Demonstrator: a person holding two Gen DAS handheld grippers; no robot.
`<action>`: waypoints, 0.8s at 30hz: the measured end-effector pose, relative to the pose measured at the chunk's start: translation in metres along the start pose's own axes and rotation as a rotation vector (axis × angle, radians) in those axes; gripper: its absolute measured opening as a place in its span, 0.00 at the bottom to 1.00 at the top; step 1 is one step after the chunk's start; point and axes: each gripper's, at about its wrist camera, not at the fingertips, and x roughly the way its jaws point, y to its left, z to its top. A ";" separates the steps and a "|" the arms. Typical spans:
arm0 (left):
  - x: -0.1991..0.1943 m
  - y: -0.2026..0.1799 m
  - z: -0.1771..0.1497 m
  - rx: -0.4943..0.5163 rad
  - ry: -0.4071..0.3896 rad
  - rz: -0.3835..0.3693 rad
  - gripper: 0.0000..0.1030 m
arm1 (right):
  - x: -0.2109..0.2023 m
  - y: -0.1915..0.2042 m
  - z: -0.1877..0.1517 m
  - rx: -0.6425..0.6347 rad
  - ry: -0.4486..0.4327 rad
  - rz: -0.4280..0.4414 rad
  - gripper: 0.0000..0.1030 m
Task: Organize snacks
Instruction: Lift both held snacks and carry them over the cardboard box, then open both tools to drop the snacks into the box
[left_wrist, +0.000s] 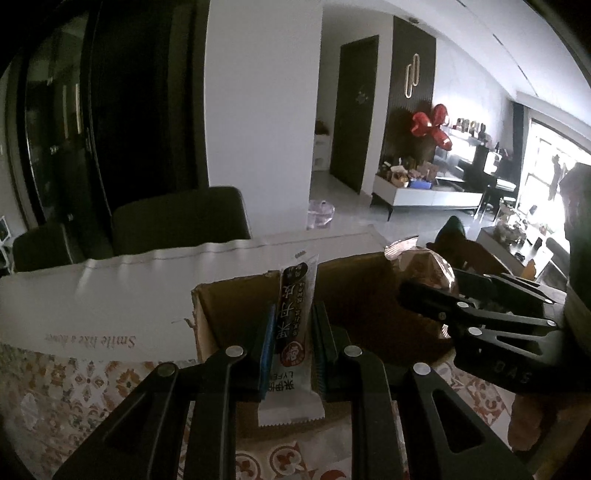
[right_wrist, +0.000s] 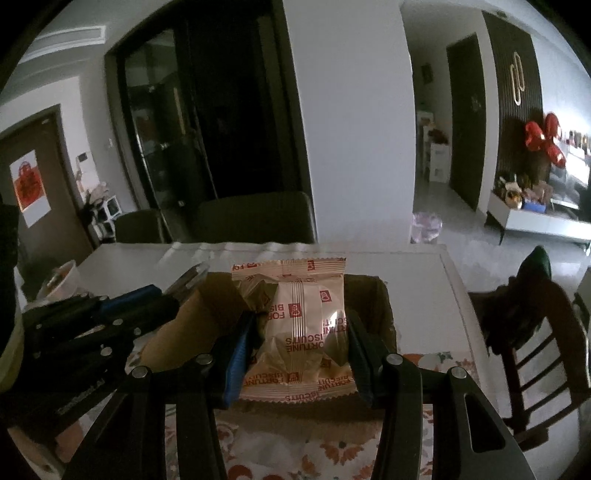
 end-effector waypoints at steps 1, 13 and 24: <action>0.002 0.000 0.000 0.002 -0.002 0.001 0.23 | 0.005 -0.003 0.000 0.006 0.009 -0.001 0.48; -0.027 0.001 -0.010 0.034 -0.079 0.118 0.62 | 0.003 -0.012 -0.005 0.047 0.001 -0.073 0.75; -0.094 -0.002 -0.039 0.020 -0.131 0.114 0.65 | -0.053 0.022 -0.026 -0.033 -0.054 -0.104 0.75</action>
